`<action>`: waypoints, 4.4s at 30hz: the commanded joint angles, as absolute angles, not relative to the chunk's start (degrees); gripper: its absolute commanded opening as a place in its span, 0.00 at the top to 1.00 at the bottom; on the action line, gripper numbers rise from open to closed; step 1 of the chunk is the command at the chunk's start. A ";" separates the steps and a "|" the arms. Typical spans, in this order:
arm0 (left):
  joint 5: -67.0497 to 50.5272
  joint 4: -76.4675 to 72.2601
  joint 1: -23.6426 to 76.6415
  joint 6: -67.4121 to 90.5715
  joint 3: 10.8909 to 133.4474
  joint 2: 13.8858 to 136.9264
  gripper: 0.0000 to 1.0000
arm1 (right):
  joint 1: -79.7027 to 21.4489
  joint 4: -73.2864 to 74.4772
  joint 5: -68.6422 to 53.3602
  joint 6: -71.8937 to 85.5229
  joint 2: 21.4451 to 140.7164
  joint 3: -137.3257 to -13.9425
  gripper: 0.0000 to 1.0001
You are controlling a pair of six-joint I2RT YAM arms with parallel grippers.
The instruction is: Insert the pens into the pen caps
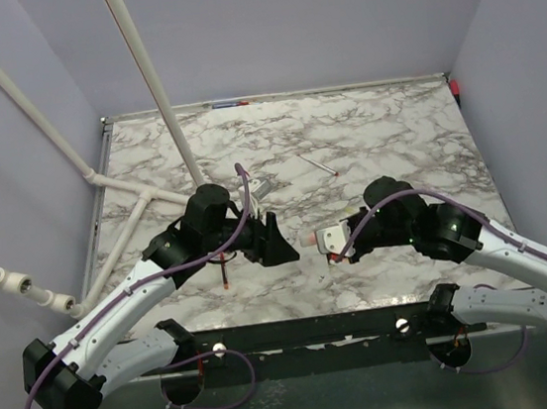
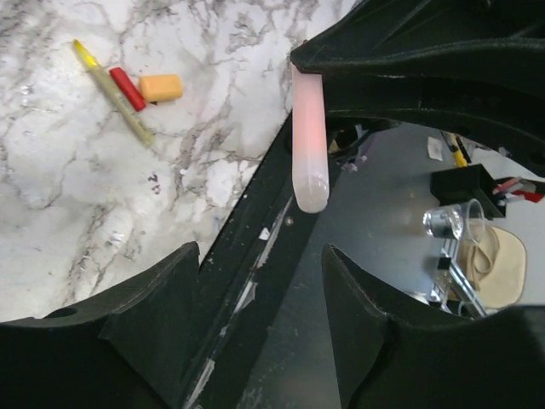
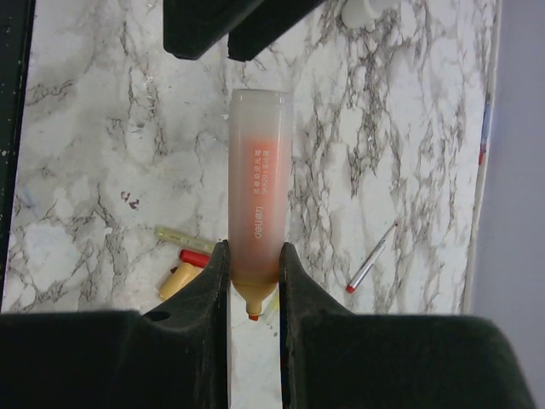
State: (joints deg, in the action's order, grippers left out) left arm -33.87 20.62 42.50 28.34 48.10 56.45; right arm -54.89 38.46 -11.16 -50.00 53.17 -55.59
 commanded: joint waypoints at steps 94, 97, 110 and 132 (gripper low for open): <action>-7.23 23.33 42.83 18.50 48.12 46.49 1.00 | -67.48 42.71 31.25 7.22 64.74 -63.98 0.19; -3.83 22.59 42.86 17.03 47.72 44.51 1.00 | -64.94 44.04 28.05 14.26 64.42 -61.42 0.19; -2.30 19.41 42.87 15.89 42.65 38.83 1.00 | -48.20 42.86 6.95 21.51 70.89 -54.49 0.21; -1.29 21.49 42.85 14.48 42.36 36.71 1.00 | -42.39 38.98 5.82 20.81 88.66 -52.39 0.37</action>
